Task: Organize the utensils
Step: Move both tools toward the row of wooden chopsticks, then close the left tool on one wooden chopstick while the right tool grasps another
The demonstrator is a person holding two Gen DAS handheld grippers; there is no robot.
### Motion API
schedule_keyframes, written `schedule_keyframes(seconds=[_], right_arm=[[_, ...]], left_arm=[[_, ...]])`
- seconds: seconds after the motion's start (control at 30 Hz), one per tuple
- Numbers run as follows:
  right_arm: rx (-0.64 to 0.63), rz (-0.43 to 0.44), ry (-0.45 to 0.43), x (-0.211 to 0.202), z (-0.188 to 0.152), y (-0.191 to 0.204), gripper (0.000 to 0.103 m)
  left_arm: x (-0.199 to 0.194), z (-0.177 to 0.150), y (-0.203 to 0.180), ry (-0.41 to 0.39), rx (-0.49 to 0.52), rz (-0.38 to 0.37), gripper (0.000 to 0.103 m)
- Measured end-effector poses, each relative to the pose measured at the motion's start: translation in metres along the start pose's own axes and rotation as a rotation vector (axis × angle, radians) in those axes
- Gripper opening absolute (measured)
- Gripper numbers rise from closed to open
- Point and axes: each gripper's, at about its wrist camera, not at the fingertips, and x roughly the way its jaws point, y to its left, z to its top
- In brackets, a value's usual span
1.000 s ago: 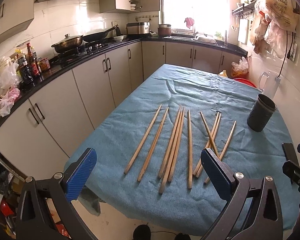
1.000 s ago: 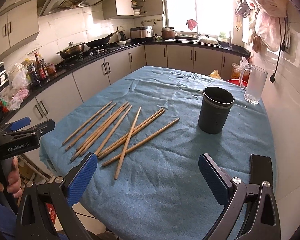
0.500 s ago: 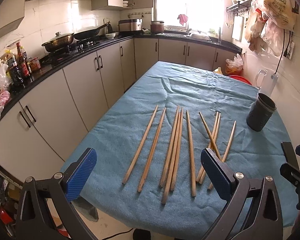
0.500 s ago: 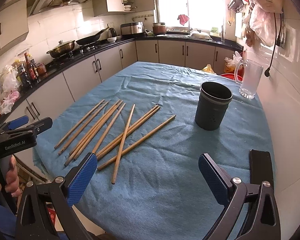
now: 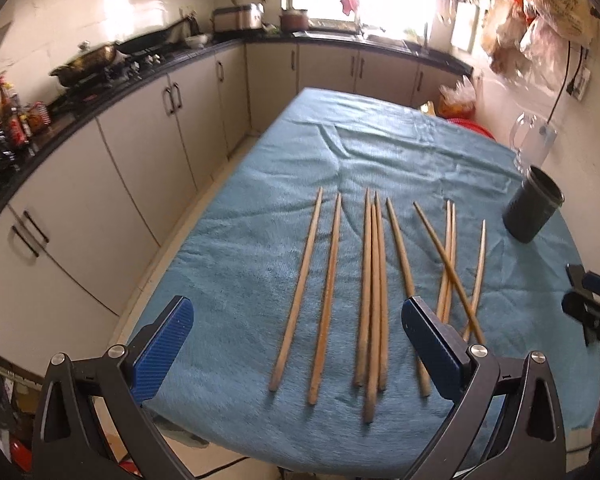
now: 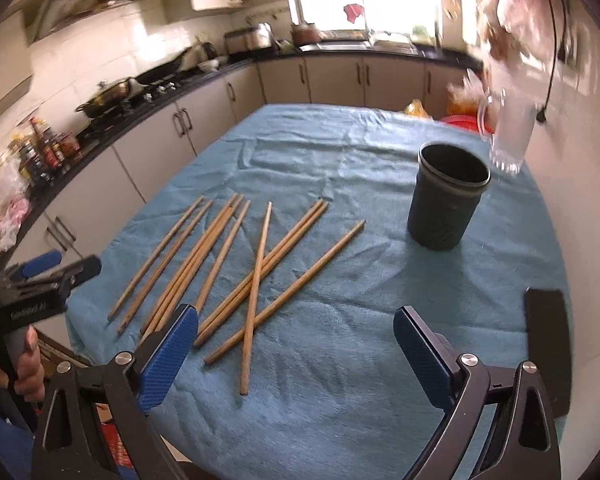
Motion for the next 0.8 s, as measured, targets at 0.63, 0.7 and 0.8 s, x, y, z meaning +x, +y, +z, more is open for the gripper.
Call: schedule_keyframes(seconds=[0.63, 0.7, 0.8], right_arm=[[0.053, 0.093, 0.357, 0.147, 0.096, 0.026, 0.033], [0.052, 0.098, 0.386, 0.161, 0.1, 0.025, 0.033], [0.08, 0.094, 0.421, 0.177, 0.104, 0.022, 0.033]], left_arm=[[0.115, 0.073, 0.033, 0.35, 0.02, -0.225, 0.053], [0.127, 0.077, 0.033, 0.378, 0.021, -0.225, 0.043], [0.138, 0.08, 0.028, 0.404, 0.033, -0.229, 0.039]])
